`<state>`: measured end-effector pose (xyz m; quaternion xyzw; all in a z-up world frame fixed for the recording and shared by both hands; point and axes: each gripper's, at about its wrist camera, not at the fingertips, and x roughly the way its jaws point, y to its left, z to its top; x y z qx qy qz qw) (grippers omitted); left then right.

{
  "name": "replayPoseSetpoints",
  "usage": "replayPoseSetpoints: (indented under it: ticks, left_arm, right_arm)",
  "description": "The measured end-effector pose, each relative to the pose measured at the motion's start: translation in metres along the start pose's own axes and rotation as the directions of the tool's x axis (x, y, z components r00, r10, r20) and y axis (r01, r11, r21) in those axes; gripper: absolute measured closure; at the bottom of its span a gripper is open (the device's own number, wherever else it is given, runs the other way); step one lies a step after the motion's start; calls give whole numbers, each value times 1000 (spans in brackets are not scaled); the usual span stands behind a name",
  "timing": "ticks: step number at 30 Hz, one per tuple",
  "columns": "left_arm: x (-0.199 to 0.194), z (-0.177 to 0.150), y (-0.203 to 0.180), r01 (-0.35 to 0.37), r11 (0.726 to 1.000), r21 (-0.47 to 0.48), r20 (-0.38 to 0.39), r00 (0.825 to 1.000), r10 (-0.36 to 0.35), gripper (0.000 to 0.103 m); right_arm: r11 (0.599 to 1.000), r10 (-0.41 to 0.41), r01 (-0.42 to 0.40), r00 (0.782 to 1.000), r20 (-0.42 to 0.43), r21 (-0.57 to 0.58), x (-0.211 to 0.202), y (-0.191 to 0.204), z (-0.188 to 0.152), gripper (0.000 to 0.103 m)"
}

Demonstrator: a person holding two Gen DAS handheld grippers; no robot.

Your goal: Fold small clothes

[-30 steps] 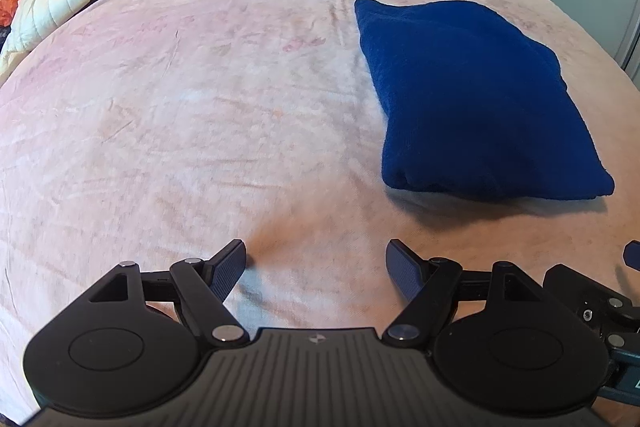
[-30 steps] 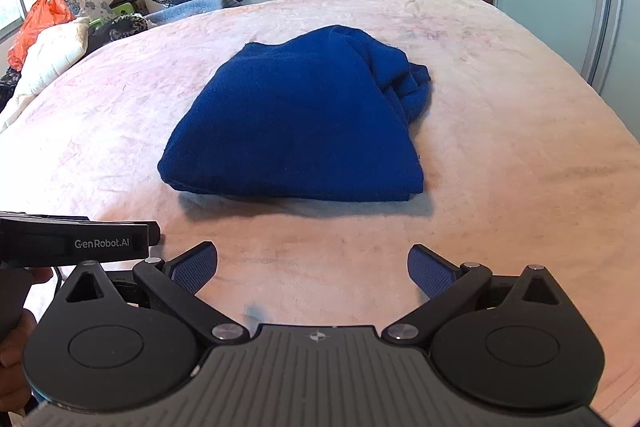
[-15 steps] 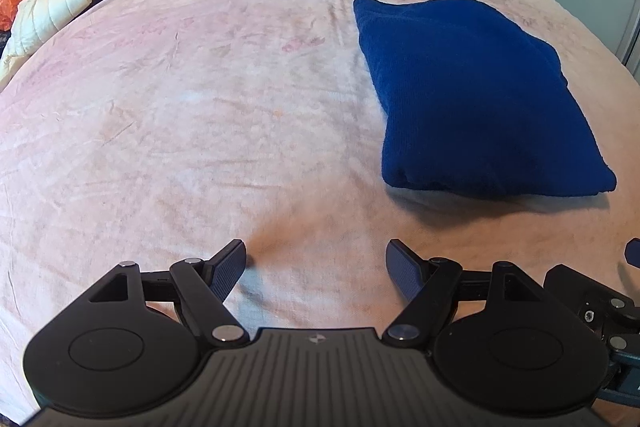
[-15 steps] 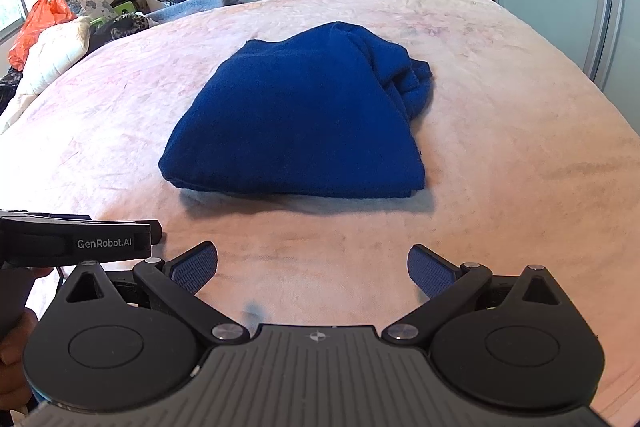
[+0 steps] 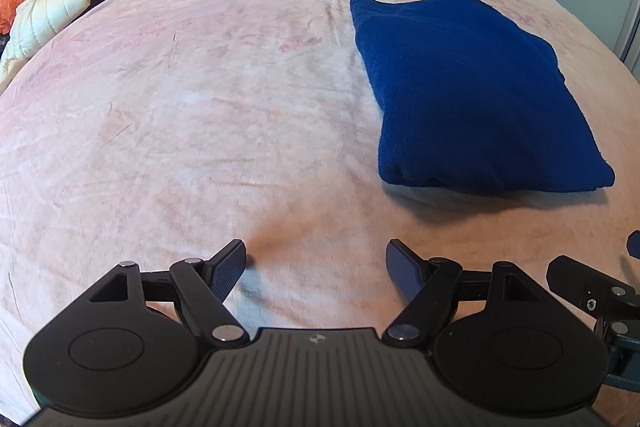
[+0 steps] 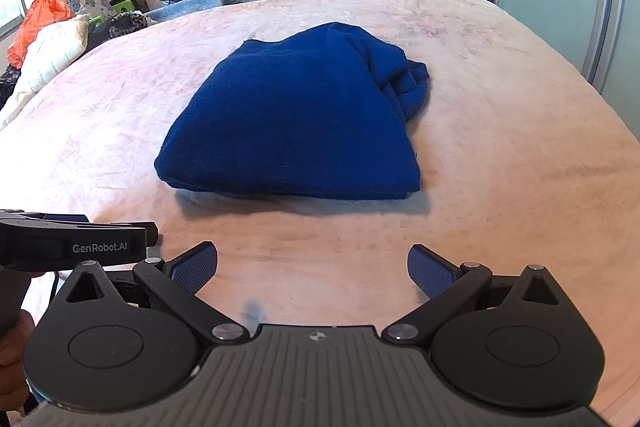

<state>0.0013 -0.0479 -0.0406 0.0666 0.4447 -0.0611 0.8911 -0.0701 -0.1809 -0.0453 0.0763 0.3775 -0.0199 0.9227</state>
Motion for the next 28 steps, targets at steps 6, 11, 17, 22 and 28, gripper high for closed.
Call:
replayPoseSetpoints:
  ticks: [6,11,17,22,28]
  left_arm:
    - [0,0,0,2,1000,-2,-1,1000,-2,26]
    - [0,-1,0,3,1000,-4,-2,1000,-3,26]
    - [0,-2,1,3,1000,-5,-1,1000,-3,26]
    - [0,-2,2,-4,1000,-2,11,1000,4,26]
    - [0,-2,2,-4,1000,5,10,1000,4,26]
  right_arm:
    - [1000,-18,18,1000,-3,2,2,-4,0,1]
    - [1000,-14,14,1000,-2,-3,3,-4,-1,1]
    - [1000,-13,13,1000,-4,-4,3,-3,-1,1]
    - [1000,-13,13,1000,-5,-2,3,-3,-1,1]
    - [1000,-7,7,1000,-5,1,3,-3,-2,1]
